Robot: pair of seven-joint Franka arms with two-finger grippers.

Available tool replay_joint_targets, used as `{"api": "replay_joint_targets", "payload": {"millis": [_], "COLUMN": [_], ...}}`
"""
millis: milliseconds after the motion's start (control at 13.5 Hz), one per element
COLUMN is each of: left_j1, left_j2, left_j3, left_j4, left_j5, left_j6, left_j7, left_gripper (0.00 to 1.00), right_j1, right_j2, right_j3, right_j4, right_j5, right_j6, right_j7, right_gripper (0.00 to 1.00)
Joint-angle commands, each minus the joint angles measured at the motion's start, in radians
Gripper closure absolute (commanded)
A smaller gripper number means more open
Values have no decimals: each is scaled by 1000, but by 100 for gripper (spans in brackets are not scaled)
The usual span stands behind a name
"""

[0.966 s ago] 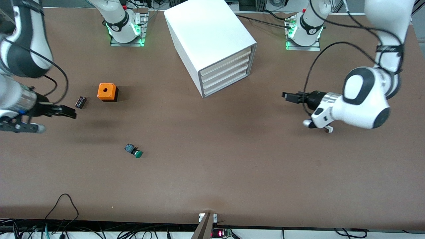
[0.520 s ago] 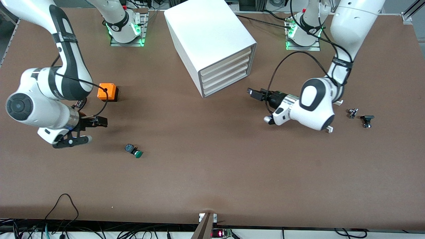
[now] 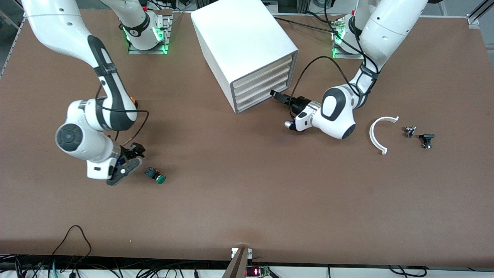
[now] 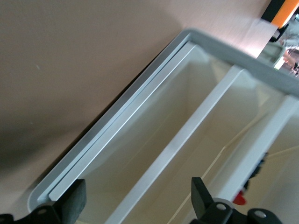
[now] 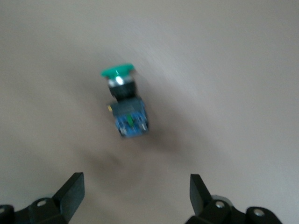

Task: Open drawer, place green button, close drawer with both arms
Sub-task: 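Reach the right gripper to the green button while the left gripper reaches the drawer, then pull the drawer open with the left gripper while the right gripper grasps the button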

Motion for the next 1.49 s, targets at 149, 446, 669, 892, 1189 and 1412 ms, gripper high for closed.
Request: {"api": "replay_joint_targets", "payload": {"millis": [149, 446, 669, 892, 1189, 1412], "left_j1": [0, 1, 24, 70, 106, 112], "left_j2": [2, 2, -7, -21, -28, -45], "left_j3": [-56, -99, -82, 5, 54, 65], "left_j4": [-65, -103, -97, -39, 38, 55], "left_j5": [-55, -113, -104, -93, -92, -75], "left_j6": [52, 136, 191, 188, 188, 188], "left_j7": [81, 140, 140, 135, 135, 135], "left_gripper": [3, 84, 100, 100, 100, 1], "right_j1": [10, 0, -10, -17, -19, -17], "right_j2": [53, 87, 87, 108, 127, 127], "right_j3": [37, 37, 37, 37, 37, 38], "right_j4": [8, 8, 11, 11, 11, 11], "right_j5": [16, 19, 19, 20, 20, 22], "right_j6": [85, 151, 157, 194, 216, 210], "right_j7": [-65, -111, -114, -112, -112, -109], "right_gripper": [0, 0, 0, 0, 6, 47]}}
